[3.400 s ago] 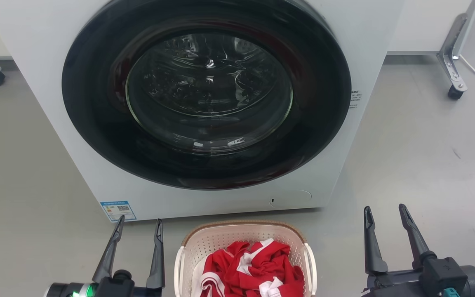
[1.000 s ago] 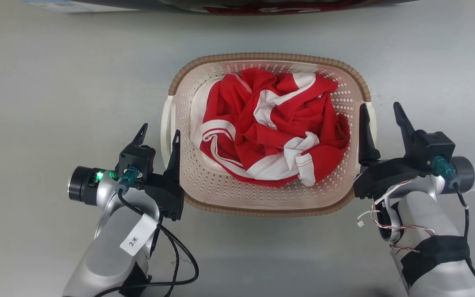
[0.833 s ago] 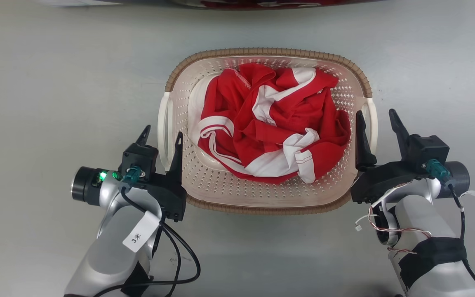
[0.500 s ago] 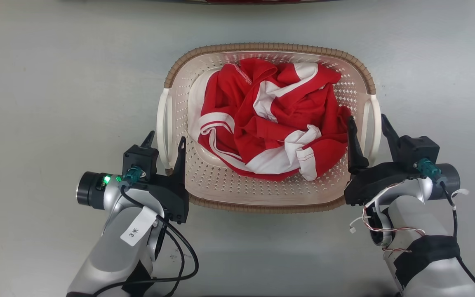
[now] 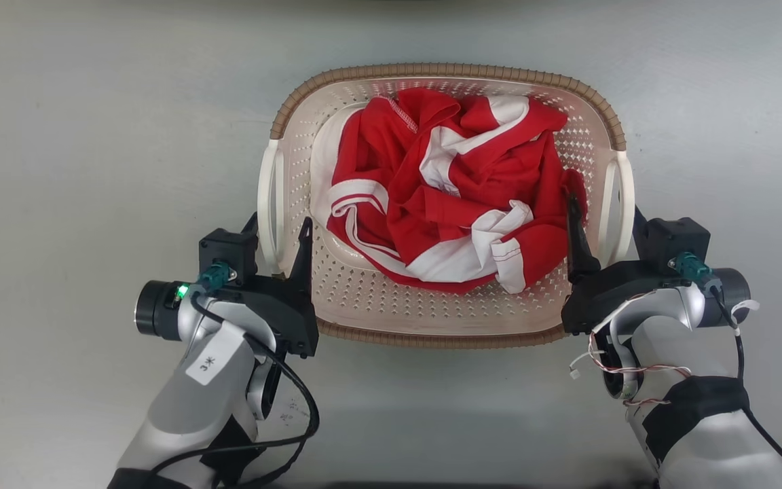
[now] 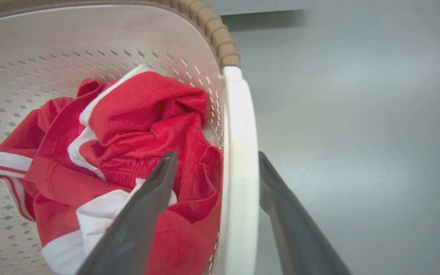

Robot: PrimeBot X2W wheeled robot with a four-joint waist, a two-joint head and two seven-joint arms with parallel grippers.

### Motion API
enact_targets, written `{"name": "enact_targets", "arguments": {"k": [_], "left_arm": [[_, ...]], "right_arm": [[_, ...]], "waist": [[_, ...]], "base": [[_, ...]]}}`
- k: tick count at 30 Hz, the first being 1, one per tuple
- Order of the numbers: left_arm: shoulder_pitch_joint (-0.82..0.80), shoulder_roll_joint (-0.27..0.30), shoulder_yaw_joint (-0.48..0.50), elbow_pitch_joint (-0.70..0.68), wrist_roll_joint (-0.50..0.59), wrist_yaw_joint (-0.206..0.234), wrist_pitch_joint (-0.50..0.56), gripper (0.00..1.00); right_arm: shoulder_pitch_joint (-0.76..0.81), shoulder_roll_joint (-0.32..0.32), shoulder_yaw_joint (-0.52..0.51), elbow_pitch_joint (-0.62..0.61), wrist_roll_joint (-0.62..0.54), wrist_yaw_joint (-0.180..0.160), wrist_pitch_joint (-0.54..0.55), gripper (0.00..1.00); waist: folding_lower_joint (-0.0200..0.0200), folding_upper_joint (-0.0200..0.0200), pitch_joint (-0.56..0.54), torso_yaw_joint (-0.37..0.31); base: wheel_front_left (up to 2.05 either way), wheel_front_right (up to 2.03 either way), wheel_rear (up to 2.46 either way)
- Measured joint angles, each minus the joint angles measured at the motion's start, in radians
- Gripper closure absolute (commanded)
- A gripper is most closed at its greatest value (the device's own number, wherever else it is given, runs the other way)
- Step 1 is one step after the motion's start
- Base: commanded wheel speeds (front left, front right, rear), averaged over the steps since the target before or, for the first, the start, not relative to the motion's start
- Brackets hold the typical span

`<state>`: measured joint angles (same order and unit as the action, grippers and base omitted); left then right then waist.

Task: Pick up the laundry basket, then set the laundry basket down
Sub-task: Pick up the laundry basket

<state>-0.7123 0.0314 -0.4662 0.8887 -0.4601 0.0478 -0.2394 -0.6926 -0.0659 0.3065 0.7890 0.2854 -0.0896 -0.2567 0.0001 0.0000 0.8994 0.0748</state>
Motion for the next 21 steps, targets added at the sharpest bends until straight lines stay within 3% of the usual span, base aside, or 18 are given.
{"name": "enact_targets", "arguments": {"k": [18, 19, 20, 21], "left_arm": [[-0.047, 0.0, -0.108, 0.023, -0.119, 0.027, -0.002, 0.0], [-0.048, 0.0, -0.117, 0.028, -0.122, 0.029, -0.002, 0.0], [-0.049, 0.0, -0.124, 0.033, -0.129, 0.032, -0.002, 0.01], [-0.051, 0.0, -0.13, 0.036, -0.137, 0.032, -0.002, 0.21]], "right_arm": [[-0.04, 0.0, 0.03, 0.073, 0.049, -0.016, 0.0, 0.02], [-0.043, 0.0, 0.031, 0.078, 0.049, -0.016, 0.0, 0.09], [-0.047, 0.0, 0.033, 0.083, 0.05, -0.017, 0.0, 0.24], [-0.053, 0.0, 0.034, 0.086, 0.05, -0.017, 0.0, 0.5]], "waist": [[0.0, 0.0, 0.027, 0.0], [0.0, 0.0, 0.028, 0.0], [0.0, 0.0, 0.029, 0.0], [0.0, 0.0, 0.029, 0.001]], "base": [[0.0, 0.0, 0.0], [0.0, 0.0, 0.0], [0.0, 0.0, 0.0], [0.0, 0.0, 0.0]]}}
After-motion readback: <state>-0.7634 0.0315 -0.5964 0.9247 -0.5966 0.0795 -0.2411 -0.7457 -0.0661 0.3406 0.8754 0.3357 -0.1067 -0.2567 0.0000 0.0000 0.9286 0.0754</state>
